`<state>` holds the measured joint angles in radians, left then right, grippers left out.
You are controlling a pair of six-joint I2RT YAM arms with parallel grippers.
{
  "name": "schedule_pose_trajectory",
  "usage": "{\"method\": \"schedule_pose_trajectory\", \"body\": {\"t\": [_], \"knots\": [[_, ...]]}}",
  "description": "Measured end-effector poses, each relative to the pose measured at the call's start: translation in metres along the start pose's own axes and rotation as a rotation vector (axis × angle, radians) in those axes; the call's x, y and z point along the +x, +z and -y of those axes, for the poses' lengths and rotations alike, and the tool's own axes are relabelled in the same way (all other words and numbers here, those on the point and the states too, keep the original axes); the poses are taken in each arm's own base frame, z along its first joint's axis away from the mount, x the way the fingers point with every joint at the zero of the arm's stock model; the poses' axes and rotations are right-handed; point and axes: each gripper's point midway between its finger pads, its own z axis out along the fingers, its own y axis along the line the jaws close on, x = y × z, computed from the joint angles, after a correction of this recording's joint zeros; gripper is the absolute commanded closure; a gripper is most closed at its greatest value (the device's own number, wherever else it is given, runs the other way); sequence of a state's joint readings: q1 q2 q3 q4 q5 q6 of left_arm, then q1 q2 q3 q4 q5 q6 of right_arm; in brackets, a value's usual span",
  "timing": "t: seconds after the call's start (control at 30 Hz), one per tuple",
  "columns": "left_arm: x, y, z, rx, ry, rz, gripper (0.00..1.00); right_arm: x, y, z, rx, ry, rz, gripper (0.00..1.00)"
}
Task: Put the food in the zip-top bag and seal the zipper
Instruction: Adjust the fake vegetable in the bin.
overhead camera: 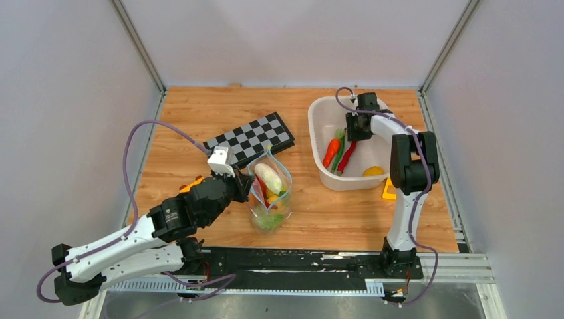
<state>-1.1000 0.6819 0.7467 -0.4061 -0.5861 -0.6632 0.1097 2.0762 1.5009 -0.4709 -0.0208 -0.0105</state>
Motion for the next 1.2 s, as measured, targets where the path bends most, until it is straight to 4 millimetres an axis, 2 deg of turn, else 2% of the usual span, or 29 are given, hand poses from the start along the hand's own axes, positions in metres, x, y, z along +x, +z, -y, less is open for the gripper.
{"method": "schedule_pose_trajectory", "body": {"t": [0.03, 0.13, 0.27, 0.37, 0.47, 0.53, 0.63, 0.77, 1.0, 1.1, 1.2], "knots": [[0.000, 0.000, 0.000, 0.000, 0.001, -0.001, 1.00, -0.001, 0.000, 0.000, 0.000, -0.003, 0.005, 0.73], [0.001, 0.001, 0.000, -0.002, 0.003, -0.005, 1.00, -0.003, 0.001, 0.001, 0.000, -0.014, 0.012, 0.82], [0.003, 0.002, 0.000, -0.003, 0.003, -0.009, 1.00, -0.004, -0.001, 0.000, -0.005, -0.011, 0.020, 0.84], [0.003, 0.002, 0.001, 0.000, 0.001, -0.011, 1.00, -0.002, -0.013, -0.003, -0.019, -0.011, 0.026, 0.83], [0.004, 0.002, 0.002, 0.007, 0.002, -0.018, 1.00, -0.004, -0.041, -0.008, -0.043, -0.012, 0.067, 0.82], [0.006, 0.003, 0.005, 0.014, 0.006, -0.030, 1.00, -0.012, -0.066, -0.011, -0.059, -0.011, 0.119, 0.82], [0.007, 0.005, 0.012, 0.030, 0.008, -0.050, 1.00, -0.029, -0.115, -0.022, -0.112, 0.003, 0.244, 0.82], [0.012, 0.006, 0.017, 0.049, 0.005, -0.073, 1.00, -0.030, -0.157, -0.040, -0.213, 0.023, 0.346, 0.81], [0.012, 0.005, 0.022, 0.071, -0.017, -0.080, 1.00, -0.007, -0.182, -0.055, -0.295, 0.071, 0.386, 0.79], [0.011, 0.003, 0.024, 0.081, -0.028, -0.082, 1.00, -0.006, -0.197, -0.055, -0.301, 0.082, 0.444, 0.78], [0.011, 0.002, 0.025, 0.086, -0.035, -0.082, 1.00, -0.012, -0.202, -0.051, -0.281, 0.079, 0.477, 0.77]]}}
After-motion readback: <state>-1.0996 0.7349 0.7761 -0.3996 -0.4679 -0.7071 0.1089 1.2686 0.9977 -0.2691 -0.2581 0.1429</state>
